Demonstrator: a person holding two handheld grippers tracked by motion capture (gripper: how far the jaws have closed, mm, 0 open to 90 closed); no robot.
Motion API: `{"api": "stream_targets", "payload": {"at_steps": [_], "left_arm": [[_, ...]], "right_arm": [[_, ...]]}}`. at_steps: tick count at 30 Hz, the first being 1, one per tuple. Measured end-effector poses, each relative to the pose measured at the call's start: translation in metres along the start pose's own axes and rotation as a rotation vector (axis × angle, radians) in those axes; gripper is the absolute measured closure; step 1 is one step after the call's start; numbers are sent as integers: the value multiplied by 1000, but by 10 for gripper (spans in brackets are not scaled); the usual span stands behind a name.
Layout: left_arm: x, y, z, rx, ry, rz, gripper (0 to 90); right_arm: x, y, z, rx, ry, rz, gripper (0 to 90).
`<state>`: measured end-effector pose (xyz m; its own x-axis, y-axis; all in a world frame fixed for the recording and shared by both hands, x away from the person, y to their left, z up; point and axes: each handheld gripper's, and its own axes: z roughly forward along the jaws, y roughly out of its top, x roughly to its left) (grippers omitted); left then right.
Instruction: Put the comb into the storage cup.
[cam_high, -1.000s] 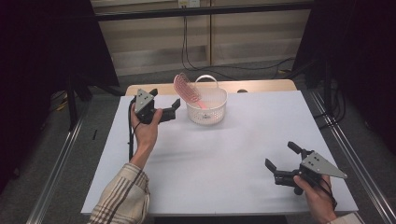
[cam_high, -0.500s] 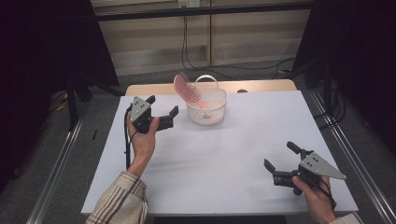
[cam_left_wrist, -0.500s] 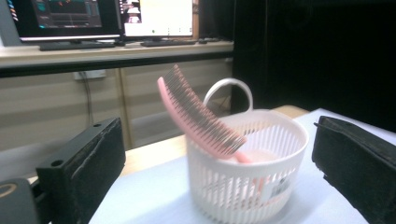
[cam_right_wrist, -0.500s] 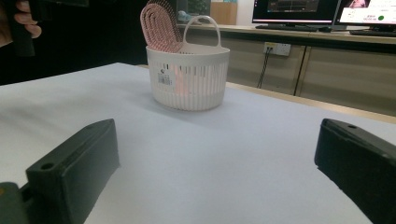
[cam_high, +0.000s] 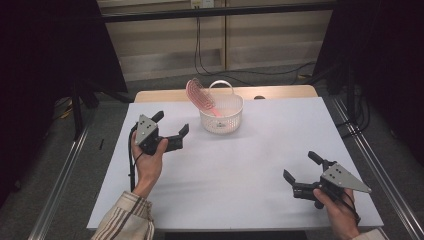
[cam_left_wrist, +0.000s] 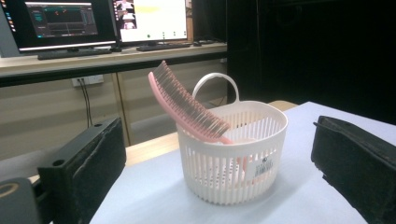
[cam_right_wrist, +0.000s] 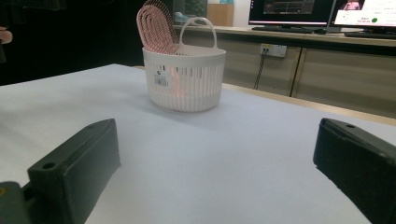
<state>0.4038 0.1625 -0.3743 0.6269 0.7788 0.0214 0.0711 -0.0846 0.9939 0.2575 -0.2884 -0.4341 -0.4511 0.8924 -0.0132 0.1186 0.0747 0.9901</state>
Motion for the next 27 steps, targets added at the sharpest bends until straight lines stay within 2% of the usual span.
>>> {"api": "stream_targets", "payload": {"at_steps": [1,7,9,11,14,16,21,23,27], "left_arm": [[-1,-1,-1,-4,1,-11,32],[-5,-10,-9,21,-5,-22,36],[-5,-11,-13,28,12,-30,37],[-6,-13,-18,22,23,-47,36],[-6,-16,-25,23,32,-42,36],[-7,-17,-28,24,35,-57,34],[-7,-23,-37,21,31,-69,33],[-7,-25,-40,12,23,-86,30],[-8,-26,-47,0,48,-78,28]], "right_arm": [[0,0,0,-1,-4,0,5],[0,0,0,-5,-5,-1,2],[0,0,-1,-5,-7,0,1],[0,0,-1,-4,-5,1,1],[0,0,-1,-6,-6,0,2],[1,0,-1,-5,-8,1,1],[1,0,0,-5,-9,-1,1],[1,0,0,-5,-9,-1,1],[1,0,0,-5,-11,-3,1]]}}
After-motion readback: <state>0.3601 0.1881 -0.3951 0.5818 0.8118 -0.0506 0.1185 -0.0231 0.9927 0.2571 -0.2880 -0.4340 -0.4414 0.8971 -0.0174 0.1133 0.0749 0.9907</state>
